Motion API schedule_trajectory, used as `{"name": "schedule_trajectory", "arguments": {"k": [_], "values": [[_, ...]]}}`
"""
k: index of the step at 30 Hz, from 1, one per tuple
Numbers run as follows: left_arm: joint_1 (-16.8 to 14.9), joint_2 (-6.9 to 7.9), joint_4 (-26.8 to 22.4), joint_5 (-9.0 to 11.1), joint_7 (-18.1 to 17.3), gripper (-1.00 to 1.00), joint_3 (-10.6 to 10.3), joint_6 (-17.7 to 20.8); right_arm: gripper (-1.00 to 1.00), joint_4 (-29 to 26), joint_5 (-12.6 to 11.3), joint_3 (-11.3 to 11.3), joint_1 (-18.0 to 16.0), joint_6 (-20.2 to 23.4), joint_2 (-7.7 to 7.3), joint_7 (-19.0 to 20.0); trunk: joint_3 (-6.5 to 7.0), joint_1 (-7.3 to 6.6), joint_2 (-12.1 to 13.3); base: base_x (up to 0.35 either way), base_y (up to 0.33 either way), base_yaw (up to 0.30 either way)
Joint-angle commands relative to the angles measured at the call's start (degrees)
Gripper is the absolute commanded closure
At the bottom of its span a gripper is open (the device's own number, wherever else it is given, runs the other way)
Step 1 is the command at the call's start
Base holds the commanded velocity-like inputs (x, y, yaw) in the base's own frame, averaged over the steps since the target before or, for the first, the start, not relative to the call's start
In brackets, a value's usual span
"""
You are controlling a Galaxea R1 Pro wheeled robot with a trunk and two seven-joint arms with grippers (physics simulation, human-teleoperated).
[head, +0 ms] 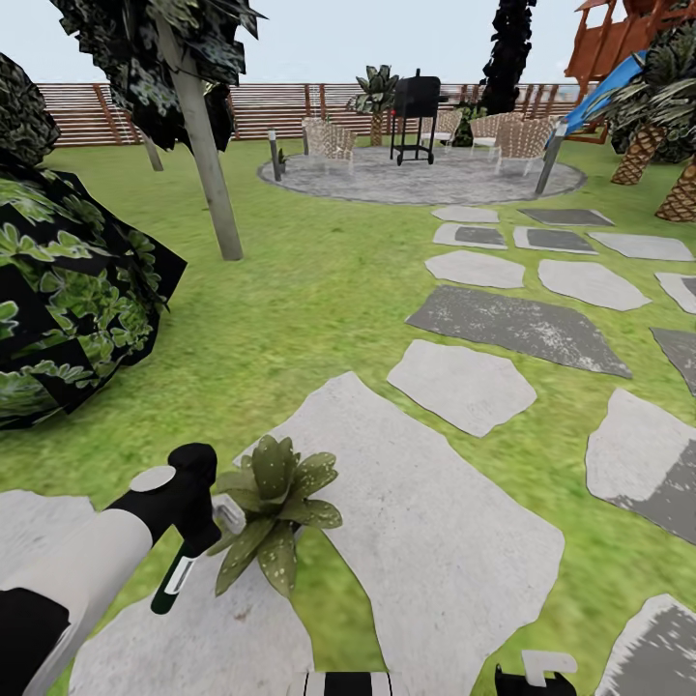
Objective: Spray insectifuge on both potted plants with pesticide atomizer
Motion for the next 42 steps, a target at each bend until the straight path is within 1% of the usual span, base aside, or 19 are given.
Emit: {"name": "schedule_trajectory", "arguments": {"k": [1, 8, 10, 11, 14, 17, 20, 23, 24, 25, 27, 29, 32, 34, 37, 38, 42], "values": [[-0.03, 0.11, -0.1, -0.39, -0.56, 1.0, -0.23, 0.57, -1.0, 0.03, -0.4, 0.57, -0.01, -0.08, -0.03, -0.15, -0.05, -0.01, -0.02, 0.0, 0.0, -0.003], [-0.71, 0.31, -0.11, -0.16, -1.07, 1.0, -0.03, 0.49, -1.0, 0.02, -0.36, 0.64, 0.0, -0.06, 0.03, -0.13, -0.05, -0.01, -0.02, 0.0, 0.0, 0.0], [-0.94, 0.22, -0.12, -0.17, -2.23, 1.0, 0.0, 0.42, -1.0, 0.0, -0.37, 0.64, -0.01, -0.06, 0.04, -0.13, -0.05, -0.01, -0.02, 0.0, 0.0, 0.0], [-1.09, 0.03, -0.18, -0.32, -4.31, 1.0, -0.18, 0.29, -1.0, 0.0, -0.38, 0.58, 0.0, -0.06, 0.04, -0.14, -0.05, -0.01, -0.02, 0.0, 0.0, 0.0], [-2.92, 0.07, -0.17, -0.39, -7.18, 1.0, -0.46, 0.21, -1.0, 0.0, -0.38, 0.55, -0.01, -0.06, 0.05, -0.14, -0.05, -0.01, -0.02, 0.0, 0.0, 0.0], [-4.55, 0.21, -0.05, -0.33, -7.96, 1.0, -0.52, 0.18, -1.0, 0.0, -0.38, 0.55, -0.01, -0.06, 0.05, -0.14, -0.05, -0.01, -0.02, 0.0, 0.0, 0.0], [-5.27, 0.0, 0.11, -0.31, -8.1, 1.0, -0.56, -0.25, -1.0, 0.0, -0.38, 0.55, 0.0, -0.06, 0.05, -0.14, -0.05, -0.01, -0.02, 0.0, 0.0, 0.0], [-5.66, -0.18, 0.09, -0.24, -9.01, 1.0, -1.48, -0.68, -1.0, 0.0, -0.38, 0.55, -0.01, -0.06, 0.05, -0.15, -0.05, -0.01, -0.02, 0.0, 0.0, 0.0], [-5.72, -0.28, -0.04, -0.29, -10.34, 1.0, -1.97, -0.74, -1.0, 0.0, -0.38, 0.55, 0.02, -0.06, 0.05, -0.15, -0.05, -0.01, -0.02, 0.0, 0.0, 0.0], [-5.88, -0.44, -0.13, -0.5, -10.76, 1.0, -2.42, -0.77, -1.0, 0.0, -0.38, 0.55, 0.01, -0.06, 0.05, -0.16, -0.05, -0.01, -0.02, 0.0, 0.0, 0.0], [-7.38, -0.77, 0.1, -2.05, -10.76, 1.0, -3.24, -0.77, -1.0, 0.0, -0.4, 0.55, 0.0, -0.06, 0.05, -0.14, -0.05, -0.01, -0.02, 0.0, 0.0, 0.0], [-7.94, -0.6, 0.42, -2.77, -10.76, 1.0, -3.52, -0.79, -1.0, 0.0, -0.43, 0.55, 0.0, -0.06, 0.05, -0.16, -0.05, -0.01, -0.02, 0.0, 0.0, 0.0], [-8.07, 0.09, 0.63, -4.28, -10.76, 1.0, -3.54, -0.85, -1.0, 0.0, -0.45, 0.55, 0.01, -0.06, 0.05, -0.22, -0.05, -0.01, -0.02, -0.023, 0.016, 0.0], [-7.92, 0.0, 0.64, -5.2, -10.76, 1.0, -3.53, -0.81, -1.0, -0.06, -0.46, 0.55, 0.0, -0.06, 0.05, -0.24, -0.05, -0.01, -0.02, -0.156, 0.15, 0.0], [-7.64, -0.38, 0.67, -7.31, -10.76, 1.0, -3.65, -0.77, -1.0, -0.09, -0.47, 0.49, 0.02, -0.06, 0.05, -0.28, -0.05, -0.01, -0.02, -0.217, 0.22, -0.013], [-7.62, -0.49, 0.67, -7.63, -10.76, 1.0, -3.67, -0.77, -1.0, -0.09, -0.47, 0.47, 0.01, -0.06, 0.05, -0.3, -0.05, -0.01, -0.02, -0.23, 0.239, -0.151], [-7.6, -0.6, 0.66, -7.85, -10.76, 1.0, -3.63, -0.7, -1.0, -0.09, -0.53, 0.46, 0.0, -0.06, 0.05, -0.31, -0.05, -0.01, -0.02, -0.19, 0.267, -0.247]]}}
